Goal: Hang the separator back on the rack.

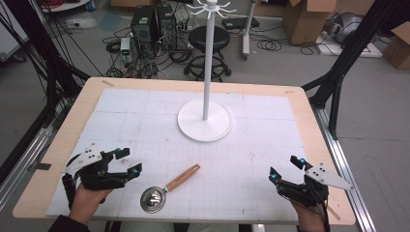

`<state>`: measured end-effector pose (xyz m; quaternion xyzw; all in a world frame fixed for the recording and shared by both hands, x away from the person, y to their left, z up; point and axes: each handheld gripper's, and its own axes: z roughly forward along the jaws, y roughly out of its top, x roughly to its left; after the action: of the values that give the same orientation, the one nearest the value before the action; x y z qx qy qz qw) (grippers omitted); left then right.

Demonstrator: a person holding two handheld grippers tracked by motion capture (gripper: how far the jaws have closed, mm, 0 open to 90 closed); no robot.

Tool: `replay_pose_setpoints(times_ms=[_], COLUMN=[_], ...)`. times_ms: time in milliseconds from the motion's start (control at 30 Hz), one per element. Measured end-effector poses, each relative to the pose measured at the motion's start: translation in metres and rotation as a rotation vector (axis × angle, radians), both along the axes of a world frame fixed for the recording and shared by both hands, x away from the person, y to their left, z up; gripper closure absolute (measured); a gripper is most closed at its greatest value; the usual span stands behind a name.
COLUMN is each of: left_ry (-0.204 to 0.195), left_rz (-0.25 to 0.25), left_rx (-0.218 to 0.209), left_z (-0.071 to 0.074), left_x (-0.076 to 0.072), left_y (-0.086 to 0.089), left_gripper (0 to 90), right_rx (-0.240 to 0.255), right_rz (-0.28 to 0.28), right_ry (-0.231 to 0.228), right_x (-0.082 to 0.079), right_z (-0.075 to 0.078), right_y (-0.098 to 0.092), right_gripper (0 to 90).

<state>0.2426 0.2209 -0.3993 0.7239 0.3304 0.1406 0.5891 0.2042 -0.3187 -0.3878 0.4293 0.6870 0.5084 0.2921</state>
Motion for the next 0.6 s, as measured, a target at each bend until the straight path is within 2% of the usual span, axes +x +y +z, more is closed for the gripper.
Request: replay_pose_setpoints(times_ms=[100, 167, 200, 267, 300, 333, 400, 500, 600], left_ry=[0.019, 0.033, 0.028, 0.024, 0.031, 0.041, 0.064, 0.101, 0.124], left_rz=[-0.032, -0.089, -0.117, -0.1, -0.1, -0.114, -0.138, -0.159, -0.146], left_rx=[0.042, 0.067, 0.108, 0.149, 0.157, 0.152, 0.17, 0.236, 0.289], left_z=[0.0, -0.002, -0.002, -0.002, -0.002, -0.004, -0.008, -0.017, -0.022], left_x=[0.002, 0.005, 0.007, 0.01, 0.012, 0.014, 0.017, 0.021, 0.024], left_y=[-0.017, -0.031, -0.04, -0.053, -0.06, -0.066, -0.081, -0.1, -0.112], left_gripper=[24.2, 22.8, 20.6, 18.4, 18.6, 18.9, 19.8, 26.3, 29.8], right_rx=[0.003, 0.004, 0.008, 0.008, 0.008, 0.008, 0.007, 0.001, 0.004], right_rz=[0.007, 0.01, 0.01, 0.012, 0.012, 0.015, 0.017, 0.022, 0.019], right_ry=[0.001, 0.0, 0.0, 0.001, 0.001, 0.001, 0.005, 0.007, 0.007], right_x=[-0.001, -0.001, -0.001, 0.0, 0.0, 0.0, 0.0, 0.0, 0.0], right_z=[0.0, 0.0, 0.0, 0.0, 0.0, 0.0, -0.001, -0.001, -0.001], right_y=[0.001, 0.001, 0.001, 0.001, 0.001, 0.001, 0.002, 0.002, 0.001], right_gripper=[16.3, 16.3, 16.3, 16.3, 16.3, 16.3, 16.3, 16.3, 16.3])
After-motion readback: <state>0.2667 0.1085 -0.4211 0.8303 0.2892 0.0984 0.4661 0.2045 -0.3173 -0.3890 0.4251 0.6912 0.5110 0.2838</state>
